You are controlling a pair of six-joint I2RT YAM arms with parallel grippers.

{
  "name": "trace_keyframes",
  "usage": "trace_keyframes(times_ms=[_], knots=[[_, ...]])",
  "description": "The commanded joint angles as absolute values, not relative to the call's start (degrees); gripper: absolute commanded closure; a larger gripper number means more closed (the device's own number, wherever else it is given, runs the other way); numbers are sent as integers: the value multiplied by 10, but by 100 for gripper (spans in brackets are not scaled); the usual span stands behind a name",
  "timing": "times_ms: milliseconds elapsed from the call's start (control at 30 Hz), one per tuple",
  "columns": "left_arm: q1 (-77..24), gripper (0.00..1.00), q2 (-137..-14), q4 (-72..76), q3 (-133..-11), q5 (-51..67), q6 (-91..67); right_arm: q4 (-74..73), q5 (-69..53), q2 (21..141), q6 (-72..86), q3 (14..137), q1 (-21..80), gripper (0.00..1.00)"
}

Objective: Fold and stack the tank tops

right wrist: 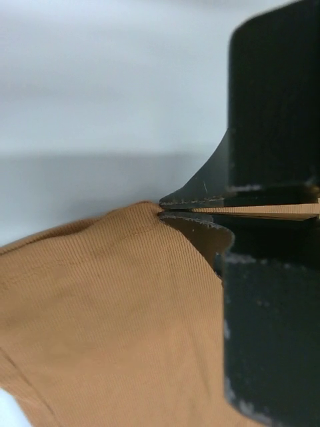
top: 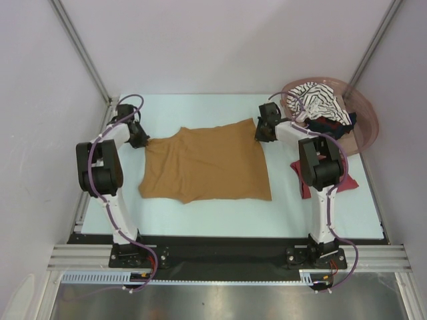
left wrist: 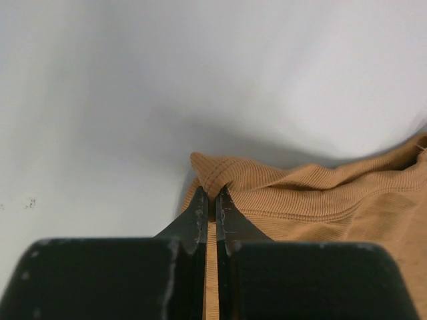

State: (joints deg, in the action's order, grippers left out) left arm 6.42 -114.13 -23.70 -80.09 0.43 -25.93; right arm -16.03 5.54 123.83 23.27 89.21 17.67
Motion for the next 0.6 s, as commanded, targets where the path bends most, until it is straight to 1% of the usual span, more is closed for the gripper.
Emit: trace_keyframes(times_ms=[0, 300, 467, 500, 533, 567], knots=[[67, 100, -1165, -238, -852, 2, -266, -170, 67, 1261, 234, 936, 164, 100], [67, 100, -1239, -261, -947, 18, -276, -192, 63, 1313, 241, 1015, 134, 100], [66, 100, -1280, -278, -1008, 37, -279, -191, 69, 1331, 250, 1034, 126, 99], [66, 100, -1288, -280, -1030, 42, -281, -187, 71, 1332, 250, 1034, 126, 96], [64, 100, -1302, -283, -1040, 50, -282, -184, 69, 1333, 250, 1033, 125, 90], [63, 100, -1307, -286, -1049, 51, -283, -178, 65, 1332, 253, 1032, 125, 83]])
